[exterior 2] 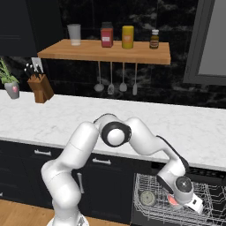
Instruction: Pick up the cup and bowl from the counter, place them in the dishwasher, and close the dishwasher door.
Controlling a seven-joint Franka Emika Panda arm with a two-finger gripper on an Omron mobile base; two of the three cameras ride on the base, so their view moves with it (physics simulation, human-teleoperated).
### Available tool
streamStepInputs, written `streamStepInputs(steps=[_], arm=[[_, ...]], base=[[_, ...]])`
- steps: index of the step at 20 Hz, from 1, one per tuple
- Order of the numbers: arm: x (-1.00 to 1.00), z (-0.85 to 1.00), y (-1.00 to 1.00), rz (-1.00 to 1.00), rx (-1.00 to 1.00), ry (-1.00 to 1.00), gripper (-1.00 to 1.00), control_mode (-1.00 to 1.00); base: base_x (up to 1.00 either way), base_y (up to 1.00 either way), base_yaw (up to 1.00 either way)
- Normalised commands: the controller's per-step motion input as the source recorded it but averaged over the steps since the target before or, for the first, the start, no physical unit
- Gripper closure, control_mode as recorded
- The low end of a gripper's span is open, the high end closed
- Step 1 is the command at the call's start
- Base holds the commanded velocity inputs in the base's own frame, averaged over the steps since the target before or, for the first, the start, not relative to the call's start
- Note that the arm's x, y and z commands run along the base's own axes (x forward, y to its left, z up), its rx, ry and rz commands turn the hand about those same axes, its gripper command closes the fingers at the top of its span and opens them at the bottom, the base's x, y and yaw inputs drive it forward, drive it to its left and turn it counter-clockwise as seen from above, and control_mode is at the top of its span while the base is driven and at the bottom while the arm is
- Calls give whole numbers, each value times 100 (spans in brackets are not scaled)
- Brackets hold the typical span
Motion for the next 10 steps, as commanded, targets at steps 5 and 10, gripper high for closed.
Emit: streamStepInputs(steps=[5,10], arm=[[35,-12,0,0,0,0,100,-100],[0,-43,0,0,0,0,100,-100]], base=[[0,0,0],[0,0,0]])
